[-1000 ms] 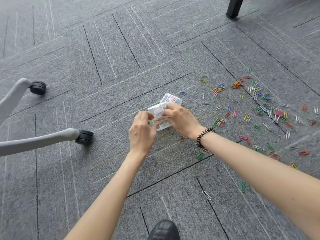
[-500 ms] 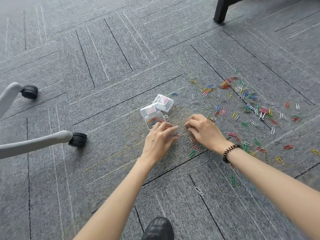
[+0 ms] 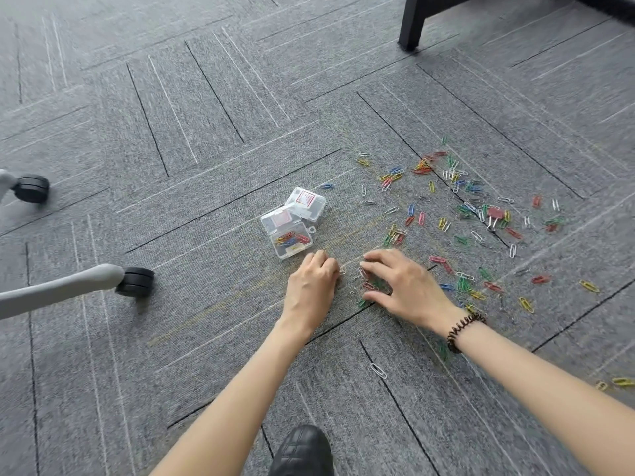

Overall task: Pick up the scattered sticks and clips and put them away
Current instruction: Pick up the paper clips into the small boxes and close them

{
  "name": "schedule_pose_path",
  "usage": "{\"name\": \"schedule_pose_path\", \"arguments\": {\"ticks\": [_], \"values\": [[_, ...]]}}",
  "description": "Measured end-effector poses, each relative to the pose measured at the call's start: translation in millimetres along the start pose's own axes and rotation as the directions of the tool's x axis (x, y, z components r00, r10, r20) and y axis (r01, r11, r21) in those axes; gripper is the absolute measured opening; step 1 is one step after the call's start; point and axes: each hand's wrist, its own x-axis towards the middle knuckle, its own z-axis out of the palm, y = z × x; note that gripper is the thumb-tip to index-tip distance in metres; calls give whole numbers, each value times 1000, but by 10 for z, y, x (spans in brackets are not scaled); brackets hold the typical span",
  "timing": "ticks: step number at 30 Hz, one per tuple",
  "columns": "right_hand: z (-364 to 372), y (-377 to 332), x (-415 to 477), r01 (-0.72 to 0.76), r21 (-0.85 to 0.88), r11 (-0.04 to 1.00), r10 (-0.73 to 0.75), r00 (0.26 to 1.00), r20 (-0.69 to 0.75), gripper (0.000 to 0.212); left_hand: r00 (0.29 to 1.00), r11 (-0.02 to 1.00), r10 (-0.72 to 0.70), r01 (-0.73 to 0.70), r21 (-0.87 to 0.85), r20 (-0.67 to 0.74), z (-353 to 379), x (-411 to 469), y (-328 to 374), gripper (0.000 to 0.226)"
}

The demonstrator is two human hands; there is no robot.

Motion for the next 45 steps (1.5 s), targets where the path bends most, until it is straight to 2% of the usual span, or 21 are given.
{"name": "schedule_pose_path", "arguments": {"ticks": [6, 9, 13, 15, 18, 20, 24, 27, 32, 37, 41, 45], "values": [[32, 4, -136, 71, -52, 996, -75, 995, -72, 24, 998, 1000, -5, 5, -5, 70, -30, 36, 20, 4], [64, -17, -136, 65, -35, 997, -68, 996, -61, 13, 992, 999, -38, 42, -33, 124, -67, 73, 37, 5], [81, -47, -129, -12, 16, 1000, 13, 998, -58, 10, 967, 986, -104, 131, -103, 233, -127, 172, 28, 10], [59, -48, -120, -59, 66, 996, 62, 997, -50, 10, 950, 977, -137, 176, -118, 281, -124, 190, 30, 21], [12, -20, -80, -116, 148, 982, 127, 989, -71, 9, 947, 971, -147, 193, -141, 286, -105, 206, 39, 26], [-21, 31, -51, -163, 195, 967, 186, 977, -103, 9, 943, 974, -56, 125, -191, 329, -106, 225, 55, 32], [-82, 144, -34, -217, 224, 950, 253, 956, -146, 9, 865, 968, 245, -189, -167, 438, -130, 244, 90, 64], [-101, 183, -44, -230, 207, 951, 265, 950, -163, 9, 876, 958, 287, -263, -114, 388, -100, 229, 93, 55], [-110, 161, -71, -234, 183, 955, 262, 953, -152, 9, 918, 971, 235, -206, -124, 319, -73, 221, 170, 33], [-132, 120, -84, -232, 182, 956, 259, 956, -139, 11, 904, 977, 208, -175, -121, 375, -97, 310, 261, 19], [-127, 136, -85, -238, 187, 953, 263, 957, -123, 11, 849, 989, 131, -78, -123, 512, -73, 438, 301, 16], [-138, 129, -75, -267, 208, 941, 293, 950, -105, 11, 821, 992, 119, -118, -39, 559, -105, 529, 400, 19]]}}
